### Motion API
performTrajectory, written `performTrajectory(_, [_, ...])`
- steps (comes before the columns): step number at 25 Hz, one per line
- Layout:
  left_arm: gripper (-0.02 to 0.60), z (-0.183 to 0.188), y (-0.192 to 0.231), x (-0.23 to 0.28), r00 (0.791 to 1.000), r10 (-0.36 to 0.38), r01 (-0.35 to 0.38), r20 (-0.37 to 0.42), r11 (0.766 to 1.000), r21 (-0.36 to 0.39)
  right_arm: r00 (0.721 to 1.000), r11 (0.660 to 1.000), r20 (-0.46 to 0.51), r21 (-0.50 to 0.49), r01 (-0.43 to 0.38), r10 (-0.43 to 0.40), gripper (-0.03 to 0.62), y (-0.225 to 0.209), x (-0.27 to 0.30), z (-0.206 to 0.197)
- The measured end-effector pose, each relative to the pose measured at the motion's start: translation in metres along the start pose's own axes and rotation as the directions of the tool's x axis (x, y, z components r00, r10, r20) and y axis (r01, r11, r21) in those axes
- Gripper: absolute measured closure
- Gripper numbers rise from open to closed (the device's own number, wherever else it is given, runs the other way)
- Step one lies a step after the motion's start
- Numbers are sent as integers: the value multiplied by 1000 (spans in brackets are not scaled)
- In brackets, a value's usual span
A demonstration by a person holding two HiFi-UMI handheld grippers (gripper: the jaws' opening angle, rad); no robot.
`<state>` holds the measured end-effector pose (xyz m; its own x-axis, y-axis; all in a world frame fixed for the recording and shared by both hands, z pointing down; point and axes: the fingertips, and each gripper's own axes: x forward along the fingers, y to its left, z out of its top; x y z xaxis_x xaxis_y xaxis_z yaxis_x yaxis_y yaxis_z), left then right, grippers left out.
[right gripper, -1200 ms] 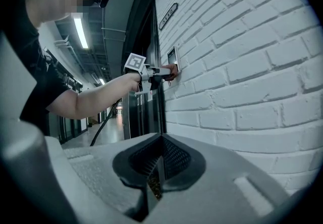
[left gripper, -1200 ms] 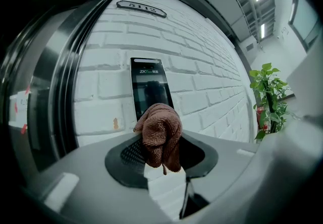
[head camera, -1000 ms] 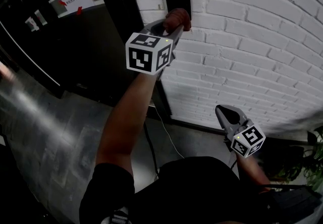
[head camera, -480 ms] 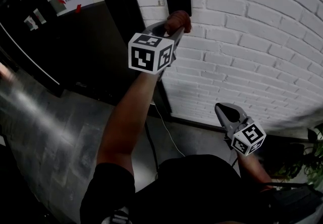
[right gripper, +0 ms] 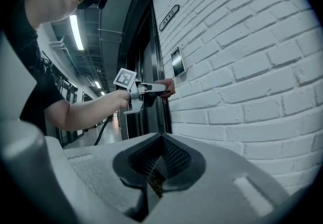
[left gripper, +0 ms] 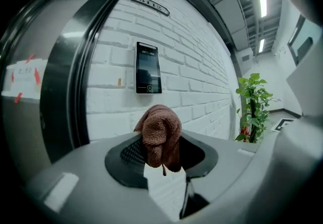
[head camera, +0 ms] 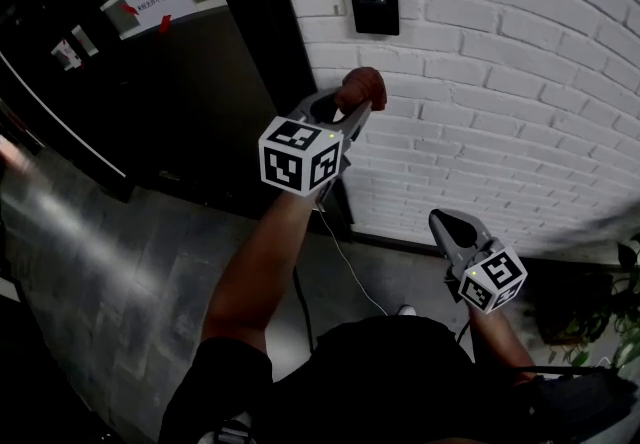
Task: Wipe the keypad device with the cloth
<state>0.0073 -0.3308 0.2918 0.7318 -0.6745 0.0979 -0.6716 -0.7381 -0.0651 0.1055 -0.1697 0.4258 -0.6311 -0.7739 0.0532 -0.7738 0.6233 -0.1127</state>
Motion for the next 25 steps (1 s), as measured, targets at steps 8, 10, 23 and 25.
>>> performTrajectory(8, [417, -77, -13, -109, 999, -40, 43, 28, 990, -133, 999, 998, -16, 57, 30, -29, 603, 65, 11, -21])
performTrajectory(10, [416, -96, -11, -135, 999, -38, 41, 21, 986, -163, 999, 996, -20, 73, 48, -47, 603, 80, 10, -26])
performTrajectory(23, [414, -172, -58, -242, 977, -213, 206, -11, 957, -204, 988, 982, -20, 107, 154, -153, 603, 150, -18, -46])
performTrajectory(25, [414, -175, -59, -252, 978, -210, 204, -3, 955, -216, 986, 982, -32, 90, 166, -164, 603, 157, -21, -49])
